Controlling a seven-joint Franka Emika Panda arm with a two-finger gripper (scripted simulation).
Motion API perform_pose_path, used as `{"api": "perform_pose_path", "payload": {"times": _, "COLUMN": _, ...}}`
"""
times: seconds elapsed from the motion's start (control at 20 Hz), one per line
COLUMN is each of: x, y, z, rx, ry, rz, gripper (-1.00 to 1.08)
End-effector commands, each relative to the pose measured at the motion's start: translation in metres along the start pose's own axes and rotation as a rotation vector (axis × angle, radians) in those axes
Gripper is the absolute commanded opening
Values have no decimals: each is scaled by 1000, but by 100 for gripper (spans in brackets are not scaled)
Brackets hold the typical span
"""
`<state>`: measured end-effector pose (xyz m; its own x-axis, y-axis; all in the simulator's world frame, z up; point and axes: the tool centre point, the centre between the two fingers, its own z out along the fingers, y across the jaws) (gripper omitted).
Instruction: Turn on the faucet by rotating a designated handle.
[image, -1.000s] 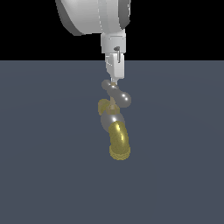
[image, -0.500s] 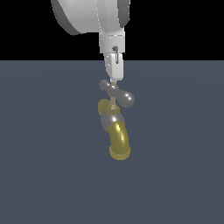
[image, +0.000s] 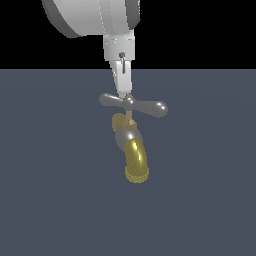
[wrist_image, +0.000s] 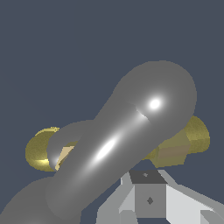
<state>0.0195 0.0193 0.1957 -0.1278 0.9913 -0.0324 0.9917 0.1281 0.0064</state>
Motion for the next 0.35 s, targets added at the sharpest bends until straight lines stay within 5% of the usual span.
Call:
{"api": "perform_pose_path", "payload": {"times": 0.0, "x": 62, "y": -7, "z": -4, "rx": 5, "ry": 27, "rz": -84, "gripper": -100}}
{"api": "perform_pose_path", "payload": {"times": 0.3, "x": 86, "y": -19, "z": -5, "rx": 5, "ry": 32, "rz": -99, "gripper": -100}}
